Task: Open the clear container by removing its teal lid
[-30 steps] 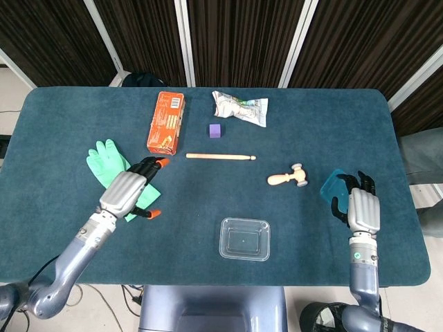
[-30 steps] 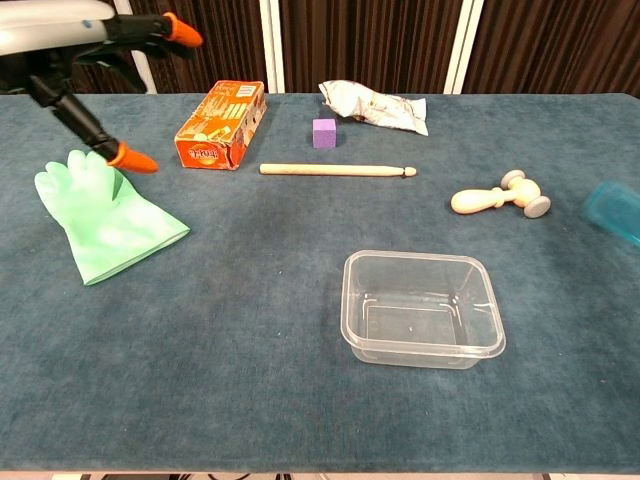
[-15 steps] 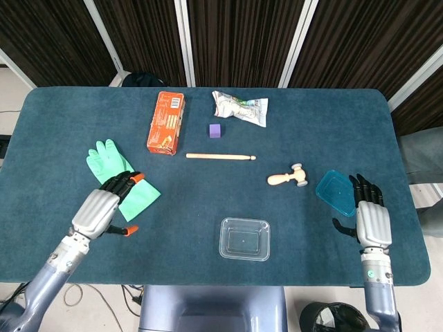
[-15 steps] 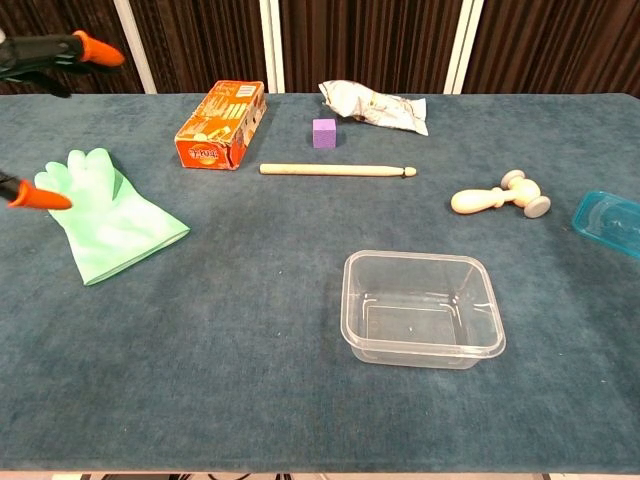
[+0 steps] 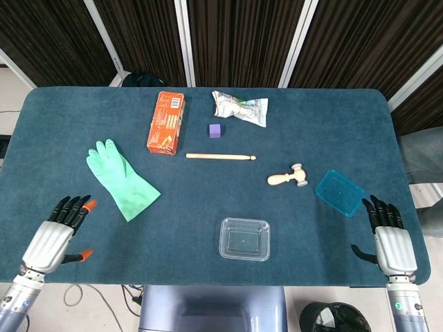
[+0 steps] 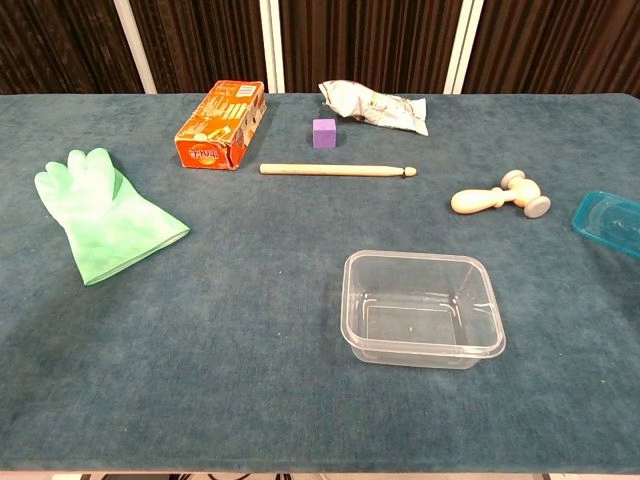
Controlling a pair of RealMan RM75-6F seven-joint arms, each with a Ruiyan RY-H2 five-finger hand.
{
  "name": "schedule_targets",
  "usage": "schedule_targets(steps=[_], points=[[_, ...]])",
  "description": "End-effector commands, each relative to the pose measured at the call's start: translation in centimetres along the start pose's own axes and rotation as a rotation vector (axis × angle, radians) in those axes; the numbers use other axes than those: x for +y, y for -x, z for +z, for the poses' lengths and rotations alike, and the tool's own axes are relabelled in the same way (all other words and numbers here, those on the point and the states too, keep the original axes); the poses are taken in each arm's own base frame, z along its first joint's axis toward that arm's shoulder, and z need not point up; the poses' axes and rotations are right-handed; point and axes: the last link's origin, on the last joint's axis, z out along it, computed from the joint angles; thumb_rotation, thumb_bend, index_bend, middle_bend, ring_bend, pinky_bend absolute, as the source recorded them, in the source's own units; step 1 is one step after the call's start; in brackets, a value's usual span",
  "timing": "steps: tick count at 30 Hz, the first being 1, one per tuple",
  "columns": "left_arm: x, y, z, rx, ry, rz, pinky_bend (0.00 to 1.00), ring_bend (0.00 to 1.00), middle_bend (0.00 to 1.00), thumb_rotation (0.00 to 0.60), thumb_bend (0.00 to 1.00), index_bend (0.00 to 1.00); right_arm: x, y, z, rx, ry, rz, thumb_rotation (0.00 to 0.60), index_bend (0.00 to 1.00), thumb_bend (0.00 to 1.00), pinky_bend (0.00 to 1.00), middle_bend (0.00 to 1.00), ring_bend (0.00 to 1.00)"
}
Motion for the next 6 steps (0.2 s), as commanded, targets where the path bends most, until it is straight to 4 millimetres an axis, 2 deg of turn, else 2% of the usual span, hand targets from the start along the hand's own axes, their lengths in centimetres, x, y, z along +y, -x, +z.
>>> schedule_targets(steps=[1,6], points=[[-0.48,0.24,-0.45,0.016,-0.013,0.006,0.00,0.00,0.00,0.600,0.00,0.00,-0.02,-0.13,-0.22,0.021,0.010,0.011,0.600,0.00,0.24,0.00,0.00,0.00],[-0.62,0.19,-0.25,0.048,-0.018,0.004,0.00,0.00,0.00,0.600,0.00,0.00,0.05,-0.07,-0.18,0.030,0.003,0.005,0.600,0.00,0.24,0.00,0.00,0.00]])
